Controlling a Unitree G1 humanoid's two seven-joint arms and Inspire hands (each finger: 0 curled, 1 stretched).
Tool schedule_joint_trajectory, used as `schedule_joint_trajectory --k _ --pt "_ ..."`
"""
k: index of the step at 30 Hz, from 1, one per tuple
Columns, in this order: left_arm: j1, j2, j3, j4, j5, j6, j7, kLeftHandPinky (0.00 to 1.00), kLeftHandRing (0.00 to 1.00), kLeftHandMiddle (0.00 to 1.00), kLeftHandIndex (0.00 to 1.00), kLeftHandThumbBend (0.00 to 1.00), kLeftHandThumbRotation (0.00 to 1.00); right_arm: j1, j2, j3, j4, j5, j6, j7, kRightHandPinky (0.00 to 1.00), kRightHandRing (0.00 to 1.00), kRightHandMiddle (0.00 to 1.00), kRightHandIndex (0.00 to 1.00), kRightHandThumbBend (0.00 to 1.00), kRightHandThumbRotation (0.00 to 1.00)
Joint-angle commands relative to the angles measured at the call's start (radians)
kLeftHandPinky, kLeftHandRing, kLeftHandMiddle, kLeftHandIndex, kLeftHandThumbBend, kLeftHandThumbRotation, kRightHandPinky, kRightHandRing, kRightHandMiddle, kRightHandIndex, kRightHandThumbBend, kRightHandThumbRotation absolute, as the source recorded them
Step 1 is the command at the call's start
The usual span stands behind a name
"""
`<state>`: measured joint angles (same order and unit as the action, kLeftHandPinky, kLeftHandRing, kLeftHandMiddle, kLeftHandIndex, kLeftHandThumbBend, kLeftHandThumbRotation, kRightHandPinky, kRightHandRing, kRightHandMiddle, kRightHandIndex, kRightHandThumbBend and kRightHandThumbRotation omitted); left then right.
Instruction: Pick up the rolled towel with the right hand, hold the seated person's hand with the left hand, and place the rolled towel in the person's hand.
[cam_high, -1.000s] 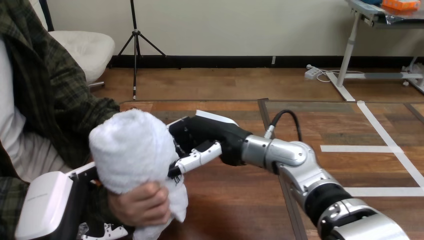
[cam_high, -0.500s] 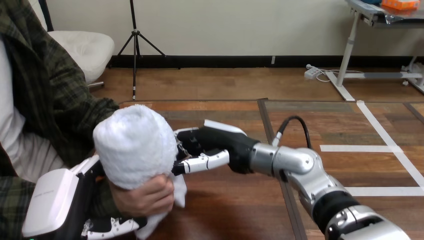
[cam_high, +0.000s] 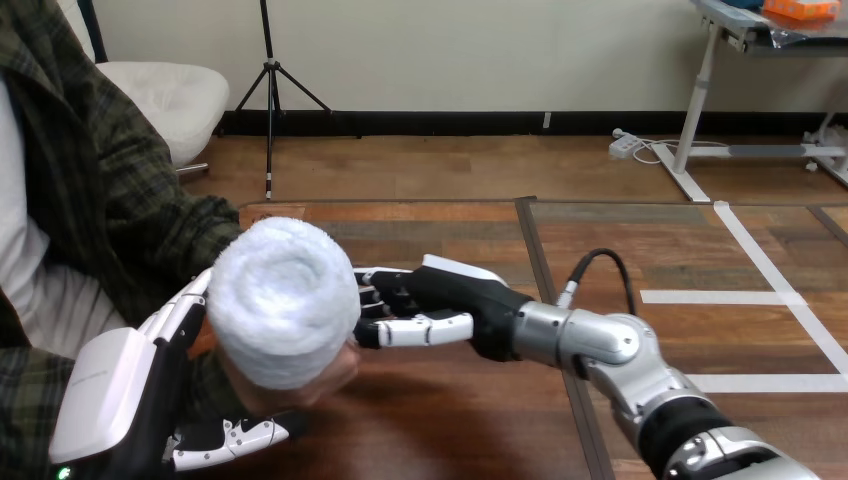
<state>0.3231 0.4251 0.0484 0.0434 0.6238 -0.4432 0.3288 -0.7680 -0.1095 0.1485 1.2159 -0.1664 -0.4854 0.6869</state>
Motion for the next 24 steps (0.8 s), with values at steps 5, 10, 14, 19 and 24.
schedule_joint_trajectory --k 5,10,14,19,24 --pt "-0.05 0.014 -0.013 0.036 -0.039 -0.022 -0.031 0.82 0.9 0.94 0.97 1.0 0.49 -0.016 -0.051 -0.039 -0.098 0.05 -0.057 0.009 0.79 0.9 0.91 0.97 1.0 0.61" --pt "-0.06 0.018 -0.009 0.053 -0.037 -0.027 -0.03 0.86 0.93 0.96 0.99 1.0 0.55 -0.002 -0.064 -0.053 -0.123 0.076 -0.073 0.017 0.79 0.92 0.92 0.98 1.0 0.62" --pt "-0.068 0.016 -0.008 0.07 -0.042 -0.025 -0.033 0.89 0.95 0.98 1.0 1.0 0.59 0.01 -0.072 -0.06 -0.138 0.099 -0.087 0.018 0.8 0.93 0.92 0.98 1.0 0.61" --pt "-0.073 0.01 -0.006 0.086 -0.065 -0.023 -0.048 0.9 0.97 0.99 1.0 1.0 0.63 0.029 -0.087 -0.069 -0.165 0.114 -0.096 0.008 0.8 0.93 0.93 0.98 1.0 0.63" --pt "-0.074 0.012 -0.002 0.091 -0.093 -0.027 -0.07 0.92 0.99 1.0 1.0 1.0 0.67 0.052 -0.095 -0.086 -0.203 0.15 -0.095 0.023 0.81 0.94 0.93 0.99 1.0 0.65"
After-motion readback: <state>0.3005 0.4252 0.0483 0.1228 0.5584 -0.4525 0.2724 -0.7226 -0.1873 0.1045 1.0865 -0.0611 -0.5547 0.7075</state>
